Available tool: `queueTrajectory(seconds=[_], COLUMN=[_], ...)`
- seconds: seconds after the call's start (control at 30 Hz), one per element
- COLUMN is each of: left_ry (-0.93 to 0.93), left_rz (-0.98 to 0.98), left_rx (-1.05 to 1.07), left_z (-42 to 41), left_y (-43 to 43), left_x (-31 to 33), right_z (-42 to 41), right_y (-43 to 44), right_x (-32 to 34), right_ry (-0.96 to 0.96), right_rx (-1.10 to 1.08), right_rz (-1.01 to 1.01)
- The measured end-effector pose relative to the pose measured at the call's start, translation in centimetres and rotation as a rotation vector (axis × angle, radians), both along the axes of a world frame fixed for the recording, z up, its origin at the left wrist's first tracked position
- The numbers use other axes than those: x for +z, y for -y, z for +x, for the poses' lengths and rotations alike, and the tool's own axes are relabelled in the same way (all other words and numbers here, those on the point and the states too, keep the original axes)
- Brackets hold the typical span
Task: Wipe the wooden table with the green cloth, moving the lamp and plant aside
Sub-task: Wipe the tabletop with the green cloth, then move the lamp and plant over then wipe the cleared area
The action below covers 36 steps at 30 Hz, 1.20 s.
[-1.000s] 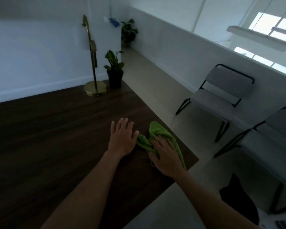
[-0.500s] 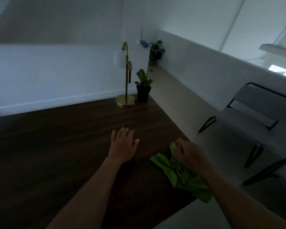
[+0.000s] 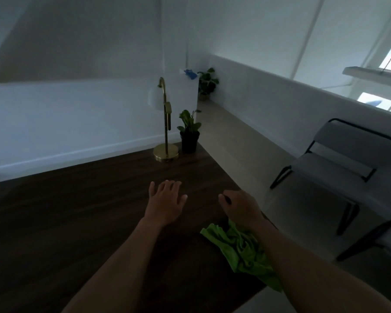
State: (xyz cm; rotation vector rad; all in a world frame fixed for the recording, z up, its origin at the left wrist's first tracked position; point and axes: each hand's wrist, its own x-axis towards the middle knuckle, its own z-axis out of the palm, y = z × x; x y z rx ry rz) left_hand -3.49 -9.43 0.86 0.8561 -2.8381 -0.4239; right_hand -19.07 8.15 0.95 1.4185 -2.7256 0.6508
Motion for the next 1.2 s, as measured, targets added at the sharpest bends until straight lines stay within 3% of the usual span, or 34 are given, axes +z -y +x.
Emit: queueTrajectory(seconds=[0.13,0.4,0.67,0.9,1.2], left_ry=[-0.037,-0.085,-0.120,-0.128,-0.172], left_rz=[0.014,0.036,0.149,0.179,0.136], left_rx=[0.065,0.276,0.451,0.629,0.796], left_z=[-1.3,-4.1,-9.8,-14.2,-16.7], left_y=[1.8,7.7,13.1,14.6,14.7], left_x=[1.1,1.0,-2.5,-4.9,-6.7], right_z=[-0.7,-3.9,-9.5,-10.5,-10.5], right_y=[4.4,15.3,25.9,30.9,31.3], right_x=[1.8,2.7,2.1,2.4,3.4], right_ry=[0.038,0.286,0.462,0.422,0.349], right_rx=[0.041,0.108,0.204,0.363,0.392], right_rz=[-0.065,-0.148,-0.180,-0.115,-0.172])
